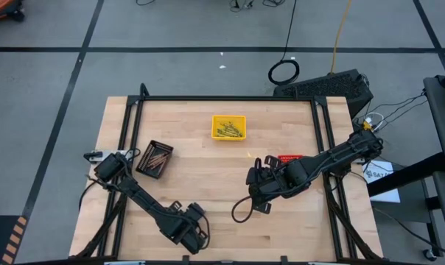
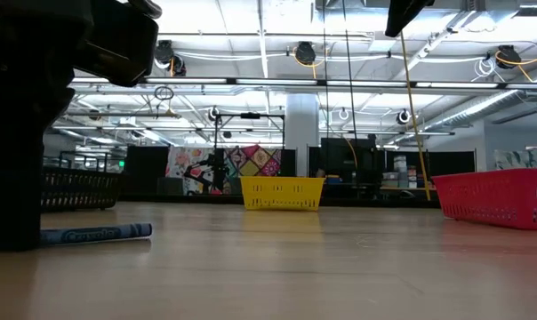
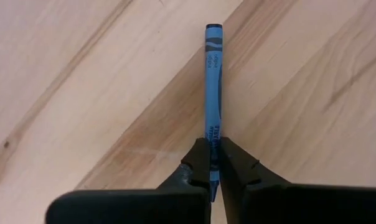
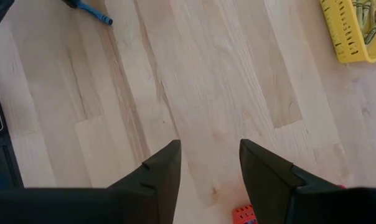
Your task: Sort crayons
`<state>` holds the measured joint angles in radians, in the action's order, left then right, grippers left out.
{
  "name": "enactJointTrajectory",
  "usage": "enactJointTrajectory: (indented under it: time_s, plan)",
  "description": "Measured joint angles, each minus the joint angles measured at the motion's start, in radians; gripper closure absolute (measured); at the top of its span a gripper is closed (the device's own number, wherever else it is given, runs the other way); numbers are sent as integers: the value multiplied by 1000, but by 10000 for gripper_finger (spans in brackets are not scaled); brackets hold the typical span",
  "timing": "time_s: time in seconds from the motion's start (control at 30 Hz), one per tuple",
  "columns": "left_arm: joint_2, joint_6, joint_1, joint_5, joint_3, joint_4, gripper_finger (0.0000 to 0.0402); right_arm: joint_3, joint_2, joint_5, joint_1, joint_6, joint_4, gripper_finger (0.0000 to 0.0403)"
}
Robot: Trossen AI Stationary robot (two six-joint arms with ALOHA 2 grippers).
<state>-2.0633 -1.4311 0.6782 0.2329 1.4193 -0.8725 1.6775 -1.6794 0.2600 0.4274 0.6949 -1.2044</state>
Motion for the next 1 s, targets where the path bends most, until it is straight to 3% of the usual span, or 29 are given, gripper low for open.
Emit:
enactJointTrajectory:
  time_s: [0.7,0.83,1.0]
  plan:
    - [31,129,-14,36,69,-29,394,0,0,-3,11,78,-3,252]
    - [87,132,-23,108,69,-54,394,0,6,4,33,77,-2,252]
    - [164,161,-31,207,70,-56,394,0,24,99,65,75,0,252]
